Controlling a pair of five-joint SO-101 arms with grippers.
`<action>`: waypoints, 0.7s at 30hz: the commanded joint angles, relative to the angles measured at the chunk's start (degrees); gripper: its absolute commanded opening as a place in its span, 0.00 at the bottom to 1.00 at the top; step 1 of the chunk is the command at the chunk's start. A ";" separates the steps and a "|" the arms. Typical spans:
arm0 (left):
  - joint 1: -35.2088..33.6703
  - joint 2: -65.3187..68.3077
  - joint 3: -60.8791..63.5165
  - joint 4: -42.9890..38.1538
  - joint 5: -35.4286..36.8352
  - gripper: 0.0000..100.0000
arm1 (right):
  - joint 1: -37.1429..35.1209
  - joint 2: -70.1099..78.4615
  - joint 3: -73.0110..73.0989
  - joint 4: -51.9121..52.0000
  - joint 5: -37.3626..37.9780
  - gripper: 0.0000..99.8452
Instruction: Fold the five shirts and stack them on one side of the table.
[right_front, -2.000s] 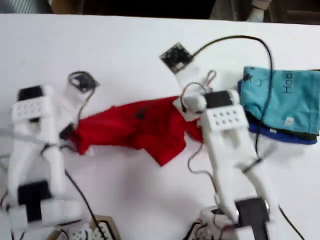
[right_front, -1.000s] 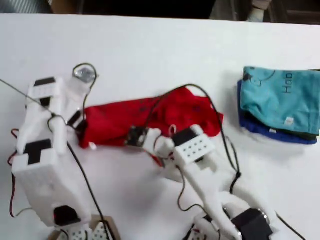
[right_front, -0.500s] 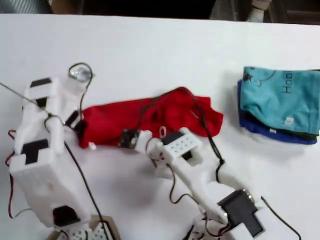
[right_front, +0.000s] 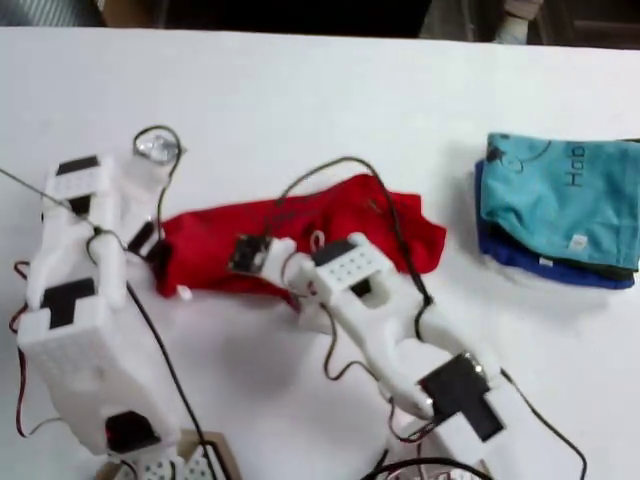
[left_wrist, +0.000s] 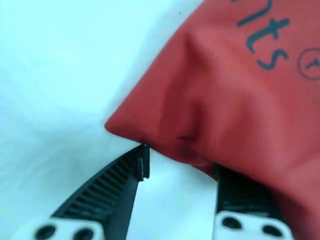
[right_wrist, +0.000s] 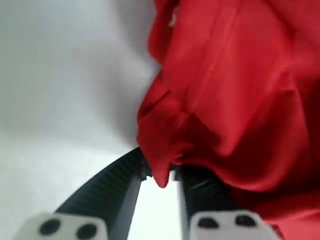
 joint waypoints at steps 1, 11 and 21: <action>-2.11 -0.09 -1.10 0.44 0.18 0.22 | -0.40 1.27 -1.32 2.15 0.26 0.02; -2.20 -0.18 -7.34 7.65 0.35 0.22 | 8.22 -15.60 -16.53 19.91 0.70 0.02; -1.76 -0.09 -34.24 30.24 0.53 0.22 | 19.21 -27.56 -22.86 19.47 0.35 0.02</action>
